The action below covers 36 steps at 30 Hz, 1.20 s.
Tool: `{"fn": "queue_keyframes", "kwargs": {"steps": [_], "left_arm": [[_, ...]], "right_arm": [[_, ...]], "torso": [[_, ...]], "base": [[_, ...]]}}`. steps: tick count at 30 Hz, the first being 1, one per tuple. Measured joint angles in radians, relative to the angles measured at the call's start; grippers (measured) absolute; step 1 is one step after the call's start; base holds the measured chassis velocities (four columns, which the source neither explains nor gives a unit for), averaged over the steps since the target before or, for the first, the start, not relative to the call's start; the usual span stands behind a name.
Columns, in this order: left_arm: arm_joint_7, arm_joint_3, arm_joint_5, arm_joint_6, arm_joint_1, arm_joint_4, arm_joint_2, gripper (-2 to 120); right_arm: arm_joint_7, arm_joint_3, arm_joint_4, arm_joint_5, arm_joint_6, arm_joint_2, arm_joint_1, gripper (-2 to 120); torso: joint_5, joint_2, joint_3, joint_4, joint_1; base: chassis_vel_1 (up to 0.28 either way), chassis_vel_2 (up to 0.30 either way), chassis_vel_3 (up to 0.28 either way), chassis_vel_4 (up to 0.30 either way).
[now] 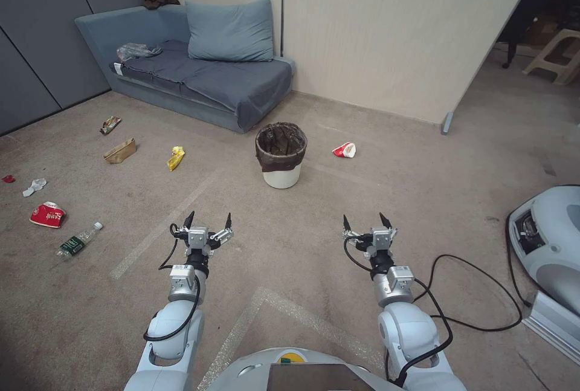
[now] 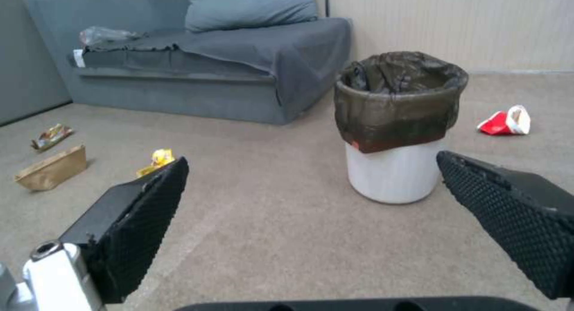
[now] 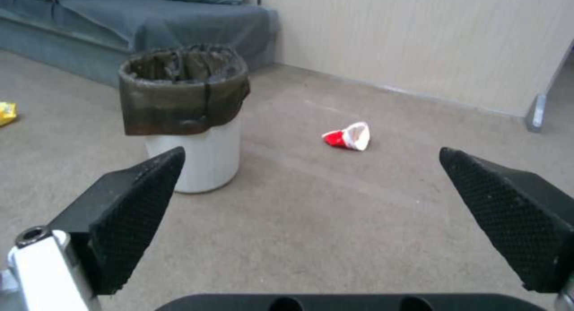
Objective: Pick up the trash bin, then pick up the garbage from the floor and place it into the trash bin.
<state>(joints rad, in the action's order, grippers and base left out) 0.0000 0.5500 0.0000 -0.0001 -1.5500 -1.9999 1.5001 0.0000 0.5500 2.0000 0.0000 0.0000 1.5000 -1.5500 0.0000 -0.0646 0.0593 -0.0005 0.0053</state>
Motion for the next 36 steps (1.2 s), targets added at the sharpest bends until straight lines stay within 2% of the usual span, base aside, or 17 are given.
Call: {"fn": "queue_keyframes", "kwargs": {"steps": [24, 26, 27, 28, 29, 31, 32, 33, 36], "left_arm": [[-0.001, 0.001, -0.004, 0.009, -0.001, -0.004, -0.001, 100], [-0.009, 0.013, -0.027, 0.059, -0.004, -0.039, -0.007, 100], [-0.02, 0.026, -0.057, 0.123, -0.008, -0.082, -0.015, 100], [-0.02, 0.026, -0.057, 0.123, -0.008, -0.082, -0.015, 100], [-0.027, 0.034, -0.076, 0.161, -0.011, -0.107, -0.019, 100], [-0.036, 0.046, -0.101, 0.215, -0.013, -0.144, -0.026, 100], [-0.036, 0.046, -0.101, 0.215, -0.013, -0.144, -0.026, 100], [-0.042, 0.055, -0.119, 0.252, -0.016, -0.171, -0.031, 100], [-0.048, 0.062, -0.135, 0.295, -0.019, -0.2, -0.035, 100]], "right_arm": [[0.005, 0.001, 0.009, 0.001, -0.005, 0.001, -0.001, 100], [0.024, 0.005, 0.042, 0.016, -0.025, 0.003, -0.006, 100], [0.024, 0.005, 0.047, 0.015, -0.026, 0.002, -0.007, 100], [0.024, 0.005, 0.047, 0.015, -0.026, 0.002, -0.007, 100], [0.044, 0.01, 0.079, 0.03, -0.049, 0.004, -0.013, 100], [0.085, 0.023, 0.146, 0.06, -0.087, 0.008, -0.022, 100], [0.085, 0.023, 0.146, 0.06, -0.087, 0.008, -0.022, 100], [0.115, 0.031, 0.195, 0.083, -0.119, 0.011, -0.033, 100], [0.157, 0.046, 0.268, 0.115, -0.155, 0.018, -0.041, 100]], "torso": [[-0.0001, 0.0, 0.0, 0.0, 0.0], [0.0001, 0.0, 0.0, -0.0001, 0.0], [0.0001, 0.0, 0.0, 0.0, 0.0], [0.0001, 0.0, 0.0, 0.0, 0.0], [0.0008, 0.0, 0.0, 0.0003, 0.0], [-0.0008, 0.0, 0.0, 0.0001, 0.0], [-0.0008, 0.0, 0.0, 0.0001, 0.0], [0.0001, 0.0, 0.0, -0.0001, 0.0], [0.0001, 0.0, 0.0, 0.0002, 0.0]], "base": [[0.0, 0.0, 0.0, 0.0], [0.0, 0.0, 0.0, 0.0], [0.0, 0.0, 0.0, 0.0], [0.0, 0.0, 0.0, 0.0], [0.0, 0.0, 0.0, 0.0], [0.0, 0.0, 0.0, 0.0], [0.0, 0.0, 0.0, 0.0], [0.0, 0.0, 0.0, 0.0], [0.0, 0.0, 0.0, 0.0]]}}
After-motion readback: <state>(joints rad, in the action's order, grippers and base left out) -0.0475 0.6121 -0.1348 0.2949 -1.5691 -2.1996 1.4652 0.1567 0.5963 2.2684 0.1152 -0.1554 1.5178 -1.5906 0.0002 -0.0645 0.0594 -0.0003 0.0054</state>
